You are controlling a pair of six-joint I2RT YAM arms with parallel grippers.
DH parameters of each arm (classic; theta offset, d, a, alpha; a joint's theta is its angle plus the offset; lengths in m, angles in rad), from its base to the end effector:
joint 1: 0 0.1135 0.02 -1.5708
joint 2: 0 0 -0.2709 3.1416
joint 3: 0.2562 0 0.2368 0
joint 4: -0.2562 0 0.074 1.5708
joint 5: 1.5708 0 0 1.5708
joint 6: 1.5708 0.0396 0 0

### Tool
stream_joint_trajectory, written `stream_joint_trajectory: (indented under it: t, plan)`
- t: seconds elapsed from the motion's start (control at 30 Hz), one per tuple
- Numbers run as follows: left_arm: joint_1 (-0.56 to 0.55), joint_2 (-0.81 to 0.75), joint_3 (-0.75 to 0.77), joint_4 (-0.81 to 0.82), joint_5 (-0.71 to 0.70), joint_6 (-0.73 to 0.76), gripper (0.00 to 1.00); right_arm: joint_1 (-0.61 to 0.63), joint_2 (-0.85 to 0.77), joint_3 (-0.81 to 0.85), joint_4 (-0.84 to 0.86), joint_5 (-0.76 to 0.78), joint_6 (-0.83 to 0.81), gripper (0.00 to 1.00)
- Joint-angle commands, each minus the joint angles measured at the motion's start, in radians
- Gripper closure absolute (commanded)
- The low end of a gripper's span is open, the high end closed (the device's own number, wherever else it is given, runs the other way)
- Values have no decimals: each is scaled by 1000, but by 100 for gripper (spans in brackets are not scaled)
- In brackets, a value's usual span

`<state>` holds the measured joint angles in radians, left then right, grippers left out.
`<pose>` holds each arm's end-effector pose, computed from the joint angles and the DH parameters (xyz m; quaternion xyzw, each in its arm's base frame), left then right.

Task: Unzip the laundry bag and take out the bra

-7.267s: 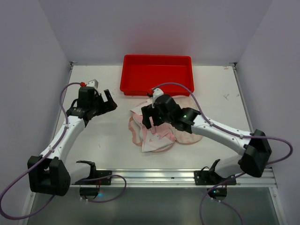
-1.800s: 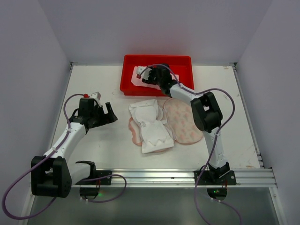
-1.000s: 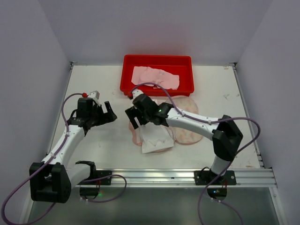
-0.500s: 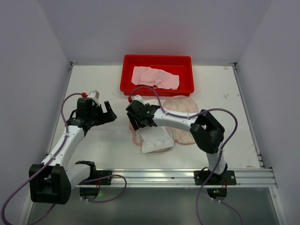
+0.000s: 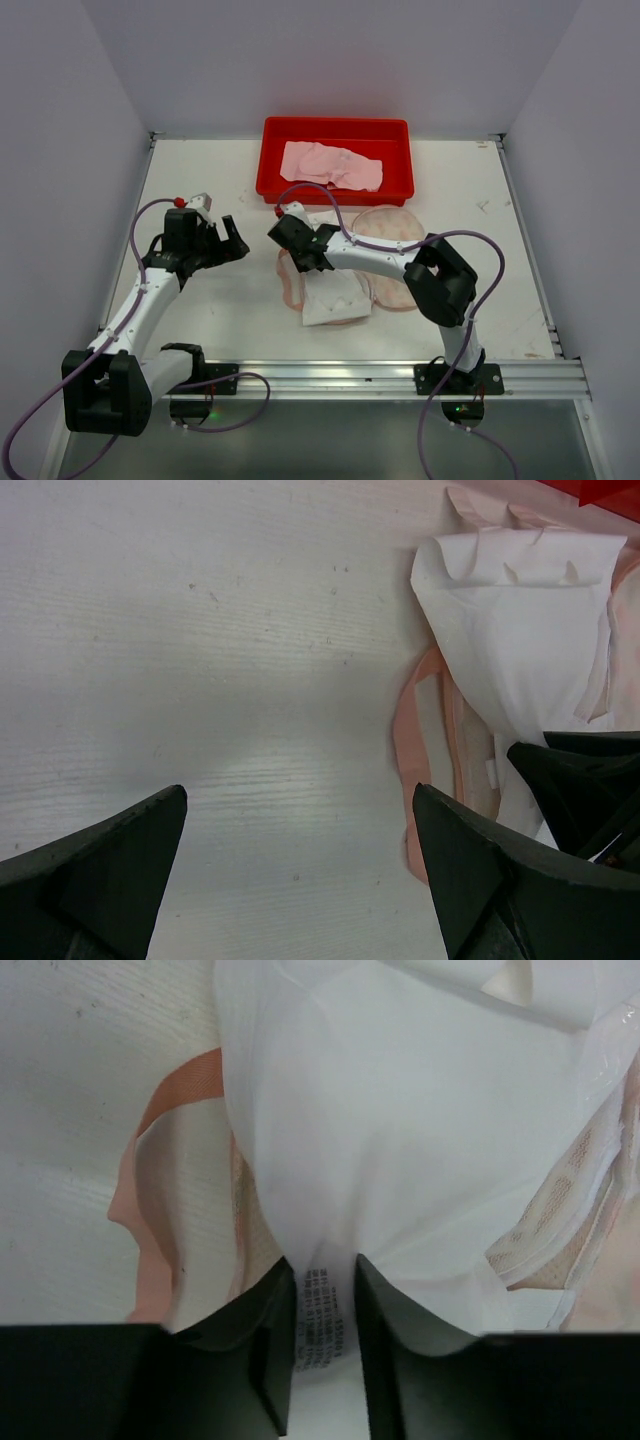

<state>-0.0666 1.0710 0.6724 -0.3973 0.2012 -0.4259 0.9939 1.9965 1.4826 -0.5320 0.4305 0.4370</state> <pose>0.2025 -0.0214 0.2371 -0.1273 0.9132 -0.1818 0.3419 0.2407 0.3396 0.2047 -0.2060 0.9224 0.0106 0.3266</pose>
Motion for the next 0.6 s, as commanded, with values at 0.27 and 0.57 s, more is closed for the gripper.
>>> stream_joint_trajectory:
  t: [0.27,0.57]
  plan:
    - [10,-25,3,29,-11,21,2,-6,-93,16,-23,37,-64,100]
    - [10,-20,4,31,-14,21,2,-38,-427,-12,7,-103,-337,100]
